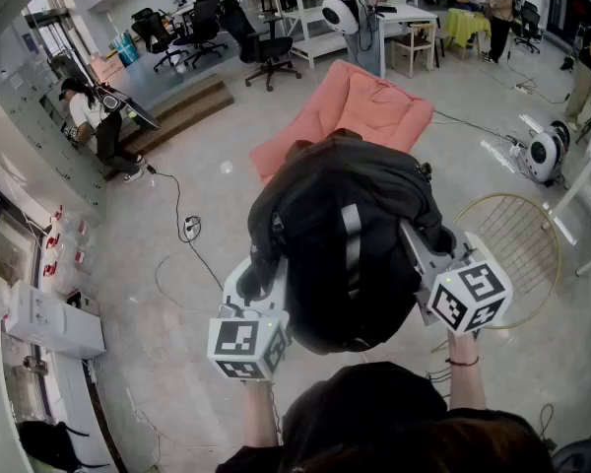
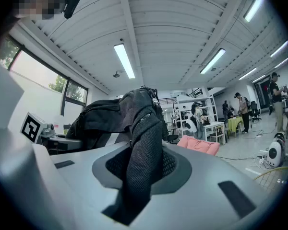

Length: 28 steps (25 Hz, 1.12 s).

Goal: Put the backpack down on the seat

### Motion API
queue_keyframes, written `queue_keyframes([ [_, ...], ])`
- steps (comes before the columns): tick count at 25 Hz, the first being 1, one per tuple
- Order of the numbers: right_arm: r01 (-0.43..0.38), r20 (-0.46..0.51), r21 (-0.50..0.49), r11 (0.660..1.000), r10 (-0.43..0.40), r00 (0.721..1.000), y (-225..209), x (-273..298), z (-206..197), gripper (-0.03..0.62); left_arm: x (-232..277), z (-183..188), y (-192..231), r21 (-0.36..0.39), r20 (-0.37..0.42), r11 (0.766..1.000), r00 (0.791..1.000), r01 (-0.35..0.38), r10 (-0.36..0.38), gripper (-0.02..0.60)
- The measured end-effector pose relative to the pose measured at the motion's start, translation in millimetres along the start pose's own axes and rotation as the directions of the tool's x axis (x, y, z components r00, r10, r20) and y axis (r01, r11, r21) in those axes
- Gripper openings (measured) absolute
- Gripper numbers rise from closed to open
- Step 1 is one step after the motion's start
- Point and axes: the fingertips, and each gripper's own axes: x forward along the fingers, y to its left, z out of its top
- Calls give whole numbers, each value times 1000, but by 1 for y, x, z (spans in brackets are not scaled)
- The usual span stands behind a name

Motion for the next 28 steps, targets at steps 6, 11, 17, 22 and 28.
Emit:
queue_keyframes([
  [6, 4, -2, -1, 1000, -4, 1000, -6, -1, 2, 87, 5, 2, -4, -4, -4, 1000, 1000, 2, -2, 109],
  [11, 2, -9, 8, 1000, -2, 1000, -14, 0, -1, 87, 11, -1, -8, -9, -17, 1000, 1000, -6, 6, 109],
  [17, -14, -20, 16, 1000, 15, 1000, -24, 7, -9, 89, 22, -10, -10, -20, -27, 999, 999, -26, 25, 109],
  [22, -41, -38, 14, 999, 41, 998, -22, 21, -10, 89, 23, -16, -3, -44, -50, 997, 997, -59, 57, 109],
  [28, -55, -54, 36, 998, 57, 997, -27, 44, -15, 89, 37, -18, 10, -48, -73, 996, 994, -82, 78, 110],
])
